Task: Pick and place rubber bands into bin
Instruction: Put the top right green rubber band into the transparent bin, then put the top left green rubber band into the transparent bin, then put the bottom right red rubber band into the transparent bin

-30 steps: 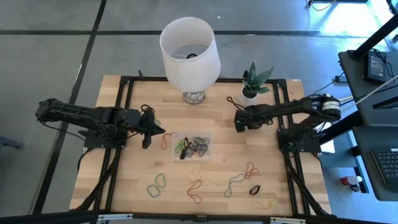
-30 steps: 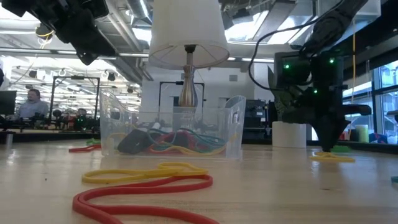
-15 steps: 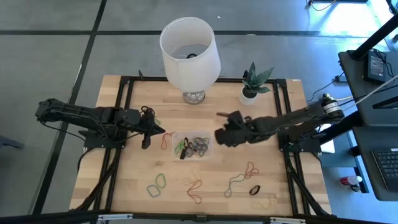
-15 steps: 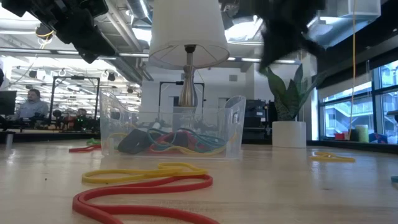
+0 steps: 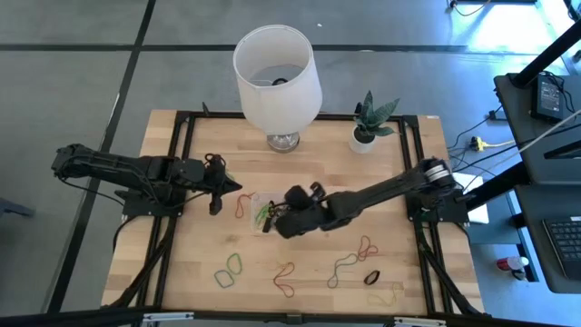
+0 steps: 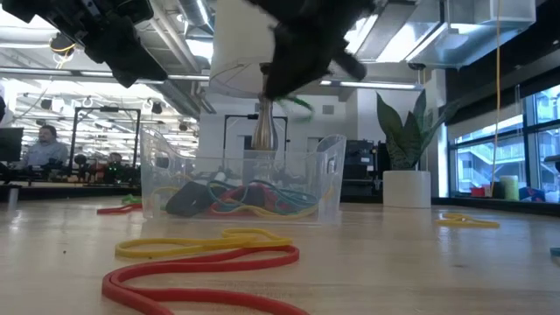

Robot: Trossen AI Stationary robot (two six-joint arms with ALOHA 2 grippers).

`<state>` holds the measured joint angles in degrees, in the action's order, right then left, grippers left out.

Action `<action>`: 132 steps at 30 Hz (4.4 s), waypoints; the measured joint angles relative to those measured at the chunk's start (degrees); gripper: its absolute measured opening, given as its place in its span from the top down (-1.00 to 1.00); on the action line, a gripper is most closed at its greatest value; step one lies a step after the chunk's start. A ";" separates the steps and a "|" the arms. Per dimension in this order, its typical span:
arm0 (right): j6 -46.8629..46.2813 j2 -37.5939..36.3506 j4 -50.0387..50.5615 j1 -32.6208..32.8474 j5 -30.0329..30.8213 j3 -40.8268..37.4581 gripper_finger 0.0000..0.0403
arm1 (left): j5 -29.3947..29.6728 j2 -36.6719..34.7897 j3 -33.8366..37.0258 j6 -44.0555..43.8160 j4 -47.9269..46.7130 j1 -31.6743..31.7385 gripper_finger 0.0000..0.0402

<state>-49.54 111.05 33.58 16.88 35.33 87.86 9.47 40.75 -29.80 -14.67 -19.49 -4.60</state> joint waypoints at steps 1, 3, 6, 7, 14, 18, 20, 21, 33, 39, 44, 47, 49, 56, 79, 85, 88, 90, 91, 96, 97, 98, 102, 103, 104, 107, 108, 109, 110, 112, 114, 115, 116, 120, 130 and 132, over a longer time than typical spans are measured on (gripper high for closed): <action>-0.61 1.19 0.04 -0.20 -1.35 0.55 0.86 | -0.02 0.00 0.00 0.28 0.00 0.00 0.99; -1.55 2.90 0.16 -0.79 -5.33 1.32 0.80 | -0.02 0.00 0.00 0.30 0.00 0.00 0.99; -3.24 3.40 0.45 -1.68 -8.52 1.45 0.69 | -0.02 0.00 0.00 0.42 -0.01 0.00 0.99; -3.98 3.40 0.52 -1.86 -8.69 1.49 0.65 | -0.02 0.00 0.00 0.45 0.00 0.00 0.99; -3.62 3.36 2.24 -3.32 -15.83 1.50 0.41 | -0.12 0.00 -0.02 0.45 0.00 0.00 0.99; -2.75 2.59 5.88 -4.05 -18.92 1.50 0.38 | 0.29 0.00 -0.02 0.48 -0.01 0.00 0.99; -2.80 1.48 7.31 -4.19 -18.96 1.53 0.38 | 1.50 0.02 -0.02 0.48 -0.02 0.00 0.99; -2.82 0.81 9.26 -4.18 -18.95 1.53 0.39 | 2.38 0.02 -0.02 0.48 -0.02 0.00 0.99; -7.93 -12.22 24.04 0.56 -16.57 -6.57 0.61 | 4.57 2.56 -0.04 -2.66 -4.72 3.66 0.76; -24.47 -20.98 19.81 4.19 -16.39 -23.04 0.75 | 4.59 4.70 -0.14 -12.35 -5.24 10.34 0.36; -32.73 -26.74 9.14 6.69 -16.43 -32.20 0.82 | 8.38 7.31 -0.11 -18.07 -6.32 15.81 0.08; -32.63 -28.43 6.15 6.98 -15.96 -34.79 0.85 | 9.75 9.64 -0.13 -19.40 -6.01 18.22 0.01; -32.28 -28.75 6.34 6.96 -15.68 -35.60 0.86 | 9.79 11.22 -0.11 -20.51 -6.04 19.45 0.00; -24.84 -29.75 10.83 7.28 -16.56 -35.74 0.88 | 10.06 19.77 -0.10 -35.62 -9.13 21.49 0.05; -3.17 -55.99 32.41 7.29 -6.65 -35.74 0.96 | 7.96 39.40 -0.45 -61.97 -12.45 19.82 0.54; 2.00 -56.68 32.28 7.29 -6.25 -35.90 0.98 | 6.56 35.25 -3.49 -63.42 -16.18 15.57 0.97; 3.46 -57.60 29.89 7.29 -6.29 -39.01 0.98 | 7.26 33.41 -6.02 -59.21 -16.72 13.58 0.98; 3.54 -58.78 26.80 7.29 -6.49 -42.58 0.98 | 5.84 33.33 -9.16 -53.68 -16.65 11.92 0.99; 3.54 -59.47 24.88 7.29 -6.94 -44.76 0.98 | 5.41 33.33 -11.01 -51.15 -16.61 11.12 0.99; 1.81 -62.60 12.94 7.27 -11.34 -55.14 0.98 | 7.04 36.52 -23.69 -40.80 -21.76 5.55 0.99; 1.44 -63.03 10.58 7.27 -11.91 -56.92 0.98 | 8.05 37.58 -26.74 -39.17 -23.76 4.37 0.99; 0.95 -63.37 8.68 7.27 -12.48 -58.49 0.98 | 8.95 38.91 -29.66 -37.23 -25.09 3.32 0.99; -0.20 -63.89 2.46 7.24 -12.72 -62.89 0.98 | 8.35 44.66 -39.80 -29.48 -27.38 -0.48 0.99; -0.59 -63.98 1.61 7.24 -12.72 -63.62 0.98 | 7.69 46.27 -41.81 -27.54 -27.08 -1.36 0.99; -0.99 -63.98 0.54 7.24 -12.79 -64.18 0.98 | 6.79 47.86 -43.55 -25.60 -27.44 -2.18 0.99; -1.20 -64.27 -0.52 7.24 -13.05 -65.12 0.98 | 3.69 53.17 -48.41 -19.43 -27.31 -4.12 0.99; -1.22 -64.24 -1.12 7.24 -13.09 -65.21 0.98 | 2.45 54.92 -49.54 -17.67 -27.34 -4.57 0.99; -1.22 -64.27 -1.38 7.24 -13.16 -65.23 0.98 | 1.33 56.60 -50.55 -16.10 -27.48 -5.04 0.99; -1.19 -64.45 -1.30 7.24 -13.19 -65.23 0.98 | 0.48 58.34 -51.44 -14.93 -27.51 -5.43 0.99; -1.15 -64.50 -1.73 7.24 -13.73 -65.23 0.98 | -0.55 61.51 -52.54 -13.11 -27.29 -5.99 0.99; -1.14 -64.48 -1.87 7.24 -14.20 -65.23 0.98 | -1.86 64.32 -53.40 -12.05 -27.57 -6.21 0.99; -1.14 -64.48 -2.19 7.24 -14.29 -65.23 0.98 | -2.92 65.56 -53.79 -11.64 -27.01 -6.20 0.99; -1.17 -64.48 -2.55 7.24 -14.53 -65.23 0.98 | -3.74 66.40 -53.86 -11.42 -26.80 -6.19 0.99; -1.19 -64.48 -2.71 7.24 -14.64 -65.23 0.98 | -5.13 68.89 -53.88 -11.53 -24.66 -6.31 0.94; -1.18 -64.61 -3.83 7.24 -15.74 -65.20 0.98 | -5.17 68.25 -54.23 -16.21 -24.38 -6.56 0.47; -1.16 -64.66 -3.88 7.24 -15.71 -65.20 0.98 | -5.47 67.81 -54.84 -16.30 -25.25 -6.55 0.38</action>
<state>-50.70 46.39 29.71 24.12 19.62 22.65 4.00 108.56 -84.64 -30.97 -44.73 -11.15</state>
